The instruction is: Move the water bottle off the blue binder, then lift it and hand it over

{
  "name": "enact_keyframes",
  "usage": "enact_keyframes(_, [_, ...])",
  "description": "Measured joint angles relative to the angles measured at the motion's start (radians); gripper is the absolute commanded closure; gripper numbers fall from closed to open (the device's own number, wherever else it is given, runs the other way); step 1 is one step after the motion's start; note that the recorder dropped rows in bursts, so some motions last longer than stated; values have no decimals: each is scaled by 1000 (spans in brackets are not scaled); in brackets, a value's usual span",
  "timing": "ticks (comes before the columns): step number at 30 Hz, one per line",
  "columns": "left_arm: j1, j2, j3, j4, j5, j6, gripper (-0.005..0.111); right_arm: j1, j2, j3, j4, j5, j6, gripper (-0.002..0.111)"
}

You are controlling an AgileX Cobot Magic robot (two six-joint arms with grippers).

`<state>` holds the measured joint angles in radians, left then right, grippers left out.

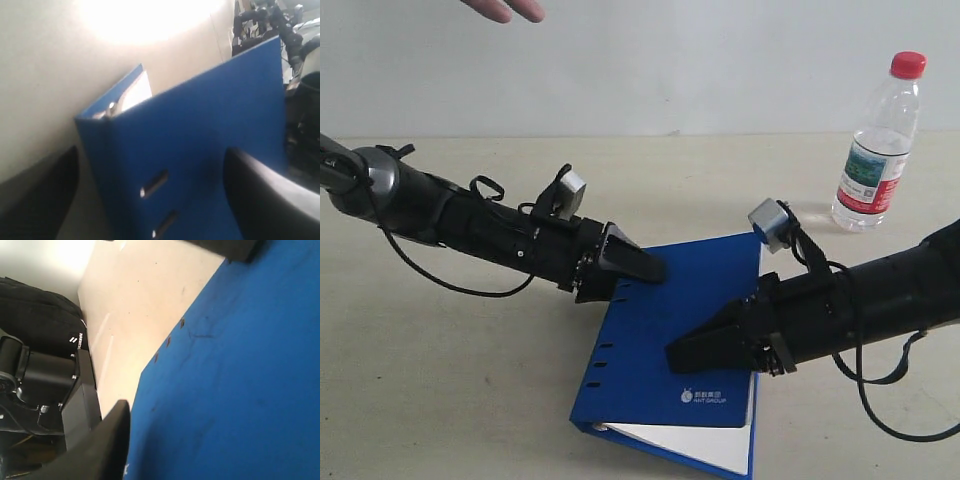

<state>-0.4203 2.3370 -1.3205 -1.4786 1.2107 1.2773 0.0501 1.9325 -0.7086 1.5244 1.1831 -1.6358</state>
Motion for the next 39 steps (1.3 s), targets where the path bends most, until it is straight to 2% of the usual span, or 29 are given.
enact_keyframes(4, [-19,0,0,-58,0,11,32,0,0,0,9,0,-29,108])
enact_keyframes(7, [-59,0,0,-99,-5,17,33,0,0,0,16,-4,-58,108])
enact_keyframes(9, [-65,0,0,-124,-14,33,36,0,0,0,16,-41,-58,108])
enact_keyframes(12, [-66,0,0,-177,-31,40,58,0,-1,0,16,-119,-27,108])
enact_keyframes(14, [-66,0,0,-201,-35,42,89,0,-1,0,16,-168,5,107])
enact_keyframes(15, [-66,0,0,-211,-22,44,98,0,-1,0,16,-196,26,106])
enact_keyframes(16, [-66,0,0,-212,-15,48,101,0,-1,2,11,-208,34,102])
enact_keyframes(19, [-66,0,0,-214,-13,52,101,0,-1,2,8,-219,44,82])
enact_keyframes(20, [-66,0,0,-214,-13,52,101,0,-1,2,8,-220,44,71])
enact_keyframes(21, [-66,0,0,-212,-13,52,101,0,-1,2,6,-220,47,54])
enact_keyframes(22, [-66,0,0,-208,-13,52,101,0,-1,2,6,-226,47,46])
enact_keyframes(26, [-62,0,-1,-154,-13,44,101,8,-10,2,-8,-248,47,45])
enact_keyframes(35, [25,0,1,-48,11,17,101,10,-39,-17,-165,-349,145,45])
enact_keyframes(39, [79,-24,1,-26,18,15,101,8,-106,-20,-281,-505,209,45])
